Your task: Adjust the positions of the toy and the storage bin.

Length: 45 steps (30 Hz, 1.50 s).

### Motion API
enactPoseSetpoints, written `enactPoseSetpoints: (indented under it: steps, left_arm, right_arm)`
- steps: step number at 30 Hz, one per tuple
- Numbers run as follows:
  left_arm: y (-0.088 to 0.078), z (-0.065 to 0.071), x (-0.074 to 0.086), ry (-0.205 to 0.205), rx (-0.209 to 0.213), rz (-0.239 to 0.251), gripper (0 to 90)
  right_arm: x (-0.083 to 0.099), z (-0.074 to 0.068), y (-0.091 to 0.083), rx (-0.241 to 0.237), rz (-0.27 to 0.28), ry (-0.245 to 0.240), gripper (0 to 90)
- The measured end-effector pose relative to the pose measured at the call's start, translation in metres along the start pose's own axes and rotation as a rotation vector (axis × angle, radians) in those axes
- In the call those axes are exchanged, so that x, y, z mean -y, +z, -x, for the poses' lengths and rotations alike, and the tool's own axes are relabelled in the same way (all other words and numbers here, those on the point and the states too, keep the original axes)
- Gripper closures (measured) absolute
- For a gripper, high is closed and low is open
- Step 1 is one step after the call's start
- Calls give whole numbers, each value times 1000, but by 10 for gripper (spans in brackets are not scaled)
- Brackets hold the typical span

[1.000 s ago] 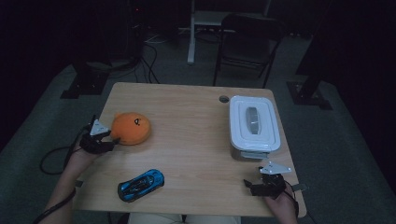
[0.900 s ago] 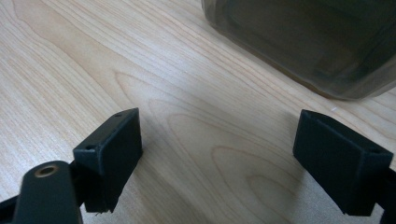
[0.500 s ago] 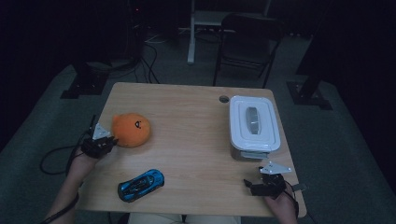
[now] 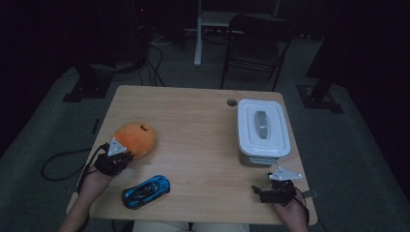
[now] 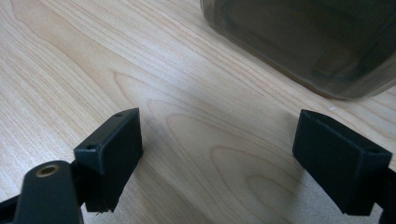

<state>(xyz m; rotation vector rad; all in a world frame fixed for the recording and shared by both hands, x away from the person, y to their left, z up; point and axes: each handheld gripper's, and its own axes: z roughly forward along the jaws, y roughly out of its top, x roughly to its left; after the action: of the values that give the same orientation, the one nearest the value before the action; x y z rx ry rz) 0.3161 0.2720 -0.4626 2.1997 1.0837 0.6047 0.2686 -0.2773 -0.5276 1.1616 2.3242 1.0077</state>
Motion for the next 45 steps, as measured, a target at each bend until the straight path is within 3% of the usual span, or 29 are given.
enactPoseSetpoints:
  steps: [4, 6, 8, 12, 14, 16, 21, 23, 24, 25, 27, 31, 33, 35, 40, 45]
  left_arm:
    - [-8, 10, -2, -54, 40, 1, 847]
    - [-12, 17, -1, -46, 44, -6, 845]
    - [-16, 21, 0, -68, 81, -16, 845]
    - [-23, 31, 2, -50, 119, -42, 840]
    - [-26, 35, 3, -48, 116, -44, 840]
    - [-30, 36, 4, -69, 123, -33, 841]
    - [-39, 38, 6, -71, 153, -24, 834]
    - [-41, 40, 7, -62, 167, -20, 768]
    - [-44, 43, 7, -70, 182, 6, 768]
    - [-45, 45, 7, -62, 181, 24, 556]
    - [-45, 48, 3, -64, 173, 31, 434]
    - [-39, 53, -3, -68, 219, 54, 266]
    - [-36, 56, -5, -61, 228, 69, 252]
    - [-31, 61, -9, -39, 235, 58, 182]
    - [-17, 72, -18, 9, 270, 61, 160]
    - [-7, 80, -29, 19, 275, 78, 145]
  right_arm:
    - [0, 0, 0, 0, 0, 0, 153]
    - [0, 0, 0, 0, 0, 0, 153]
    - [0, 0, 0, 0, 0, 0, 153]
    - [0, 0, 0, 0, 0, -2, 153]
    - [0, 0, 0, 0, 0, 0, 153]
    - [0, 0, 0, 0, 1, 0, 154]
    - [0, 0, 0, 0, 1, 0, 154]
    - [0, 0, 0, 0, 1, 0, 153]
    - [0, 0, 0, 0, 1, 0, 153]
    - [0, 0, 0, 0, 1, 0, 153]
    - [0, 0, 0, 0, 1, 0, 153]
    - [0, 0, 0, 1, 1, 2, 151]
    - [0, 0, 0, 0, 0, 2, 149]
    - [0, 0, 0, -2, -2, 3, 136]
    - [0, 1, 0, 19, -4, 22, 134]
    - [5, 3, -6, 35, -6, 36, 127]
